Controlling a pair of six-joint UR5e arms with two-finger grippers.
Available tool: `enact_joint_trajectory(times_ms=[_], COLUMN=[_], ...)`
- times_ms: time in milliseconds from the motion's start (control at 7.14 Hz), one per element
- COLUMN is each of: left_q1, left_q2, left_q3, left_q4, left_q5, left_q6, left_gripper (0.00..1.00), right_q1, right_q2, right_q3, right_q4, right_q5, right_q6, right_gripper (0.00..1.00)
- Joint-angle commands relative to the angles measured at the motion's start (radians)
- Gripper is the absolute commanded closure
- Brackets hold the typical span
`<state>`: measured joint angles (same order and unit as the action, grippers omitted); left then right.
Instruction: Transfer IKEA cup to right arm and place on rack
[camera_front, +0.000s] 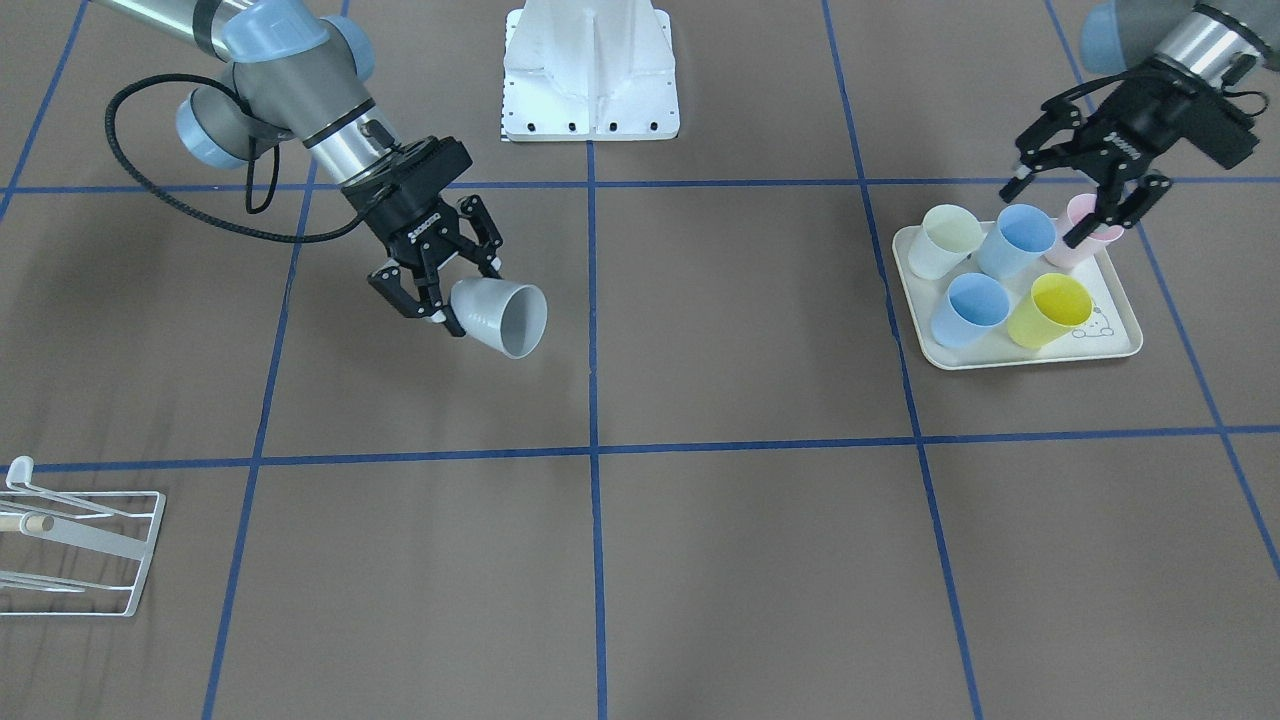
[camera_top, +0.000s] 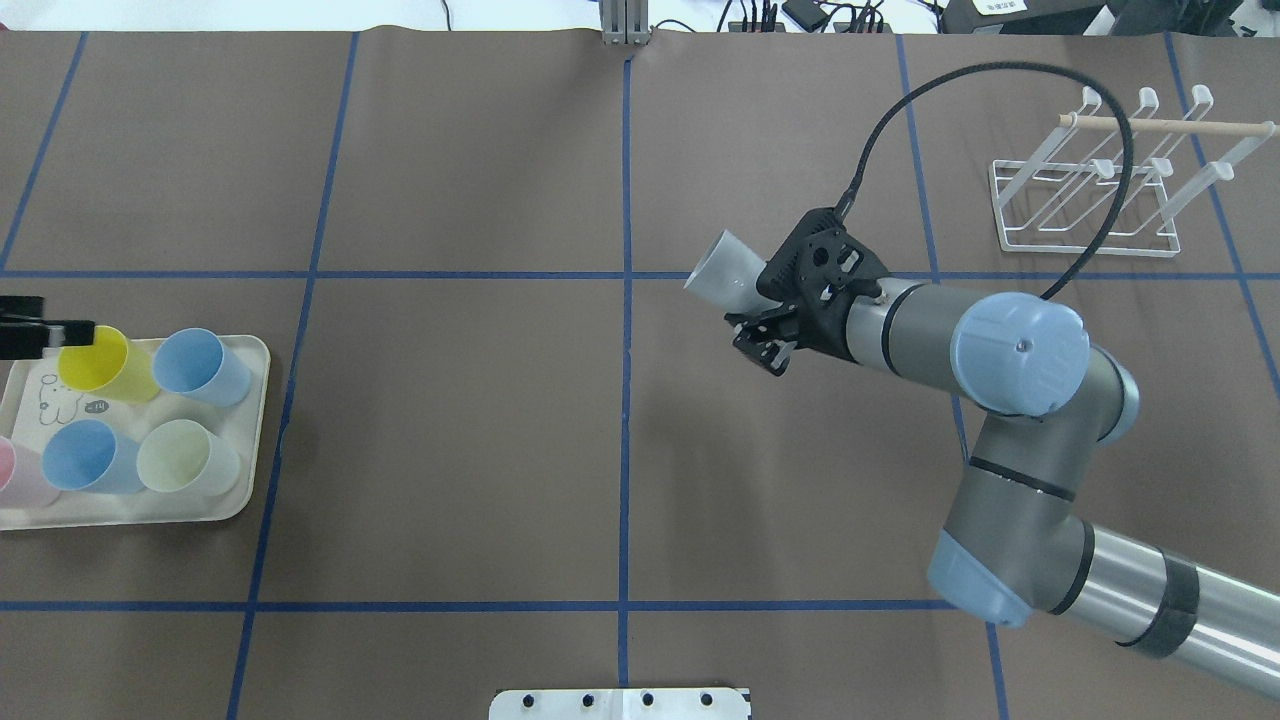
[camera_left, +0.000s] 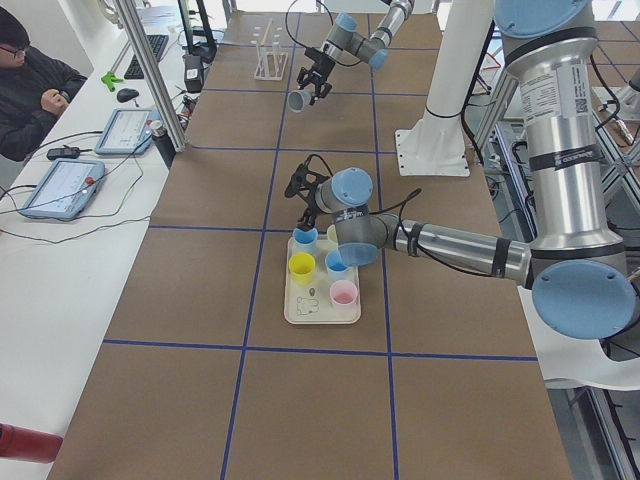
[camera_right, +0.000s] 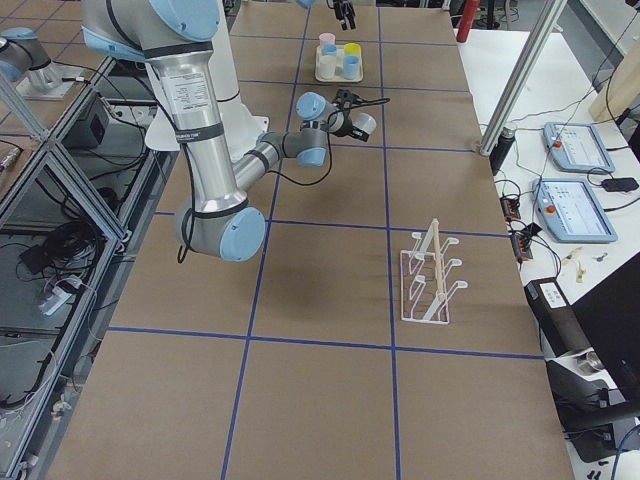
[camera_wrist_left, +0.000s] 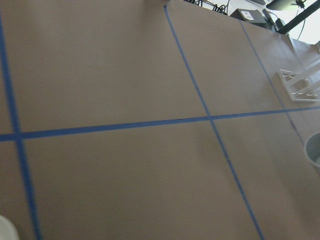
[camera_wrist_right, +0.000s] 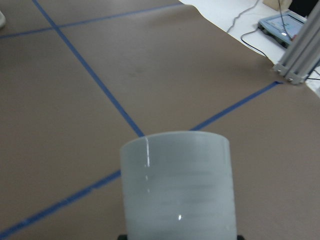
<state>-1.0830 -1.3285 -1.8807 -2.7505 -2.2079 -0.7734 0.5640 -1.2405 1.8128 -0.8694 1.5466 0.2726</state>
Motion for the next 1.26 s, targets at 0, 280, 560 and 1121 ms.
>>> enact_joint_trajectory(times_ms=[0,280,560,1121], left_q1=[-0.176,-0.245,-0.244,-0.245], left_q2=[0.045,0.063,0.065,0.066], left_q3=[0.017,0.018,0.02,0.02], left_q4=[0.124,0.173,0.175,0.172], left_q5=[-0.077,-0.107,-0.107,-0.11], left_q6=[0.319,0.43,0.43,0.428], left_gripper=[0.0,0.0,0.0,0.0], right_q1=[0.13,0.258,0.406,0.603], right_q2=[-0.002,0.009,-0.007,0.047], right_q3=[0.112,0.19,0.18,-0.024], right_q4=[-0.364,-0.637,-0.709,-0.682], right_q5=[0.0,0.003,-0.002,-0.102], right_q6=[-0.241,-0.599,-1.087,-1.697], right_gripper=[1.0,1.0,1.0,1.0])
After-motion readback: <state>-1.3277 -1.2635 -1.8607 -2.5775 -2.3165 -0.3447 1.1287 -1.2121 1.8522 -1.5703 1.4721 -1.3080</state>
